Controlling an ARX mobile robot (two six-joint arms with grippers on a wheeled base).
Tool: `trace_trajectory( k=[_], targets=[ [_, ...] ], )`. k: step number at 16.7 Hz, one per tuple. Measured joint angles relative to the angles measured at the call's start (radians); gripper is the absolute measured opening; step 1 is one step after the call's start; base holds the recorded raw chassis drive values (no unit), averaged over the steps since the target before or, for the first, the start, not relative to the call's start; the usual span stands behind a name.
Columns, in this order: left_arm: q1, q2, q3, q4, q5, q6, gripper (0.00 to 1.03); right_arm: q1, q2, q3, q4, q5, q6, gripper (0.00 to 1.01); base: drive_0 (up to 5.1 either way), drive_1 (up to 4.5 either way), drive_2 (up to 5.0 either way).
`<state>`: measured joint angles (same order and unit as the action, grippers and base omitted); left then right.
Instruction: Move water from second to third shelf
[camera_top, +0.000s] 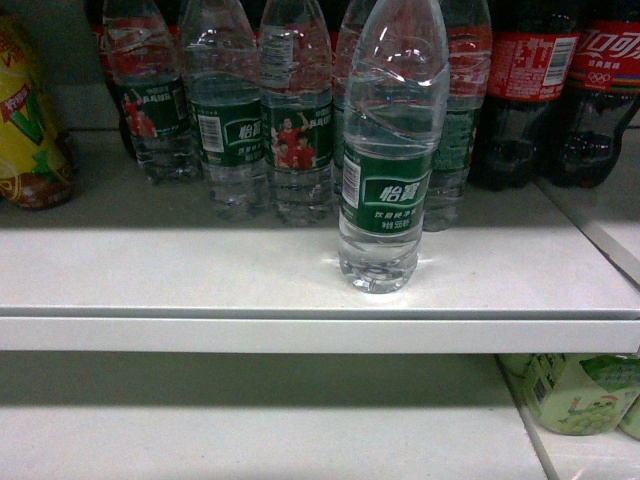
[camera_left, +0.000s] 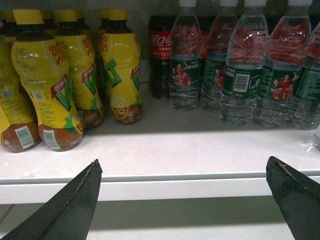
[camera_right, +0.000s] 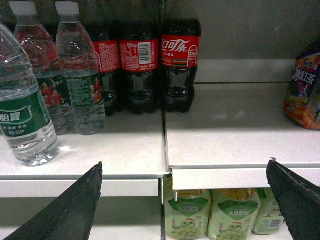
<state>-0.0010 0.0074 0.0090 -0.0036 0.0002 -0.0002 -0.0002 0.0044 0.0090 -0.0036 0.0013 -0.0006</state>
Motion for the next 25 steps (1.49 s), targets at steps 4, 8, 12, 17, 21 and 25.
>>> trace_trajectory(
  k=[4, 8, 12, 17, 21, 25],
  targets=[
    [0.000, 0.000, 0.000, 0.000, 0.000, 0.000, 0.98, 0.000, 0.000, 0.000, 0.000, 0.000, 0.000, 0.98, 0.0, 0.00, 0.0],
    [0.000, 0.000, 0.000, 0.000, 0.000, 0.000, 0.98, 0.000, 0.000, 0.000, 0.000, 0.000, 0.000, 0.98, 0.0, 0.00, 0.0],
    [0.000, 0.000, 0.000, 0.000, 0.000, 0.000, 0.98, 0.000, 0.000, 0.000, 0.000, 0.000, 0.000, 0.98, 0.0, 0.00, 0.0],
    [0.000, 0.000, 0.000, 0.000, 0.000, 0.000, 0.98, 0.000, 0.000, 0.000, 0.000, 0.000, 0.000, 0.98, 0.0, 0.00, 0.0],
    [0.000, 0.000, 0.000, 0.000, 0.000, 0.000, 0.98, 0.000, 0.000, 0.000, 0.000, 0.000, 0.000, 0.98, 0.0, 0.00, 0.0],
    [0.000, 0.000, 0.000, 0.000, 0.000, 0.000, 0.98, 0.057, 0.038, 0.002, 0.065, 0.142, 0.031, 0.98, 0.0, 0.00, 0.0]
  ],
)
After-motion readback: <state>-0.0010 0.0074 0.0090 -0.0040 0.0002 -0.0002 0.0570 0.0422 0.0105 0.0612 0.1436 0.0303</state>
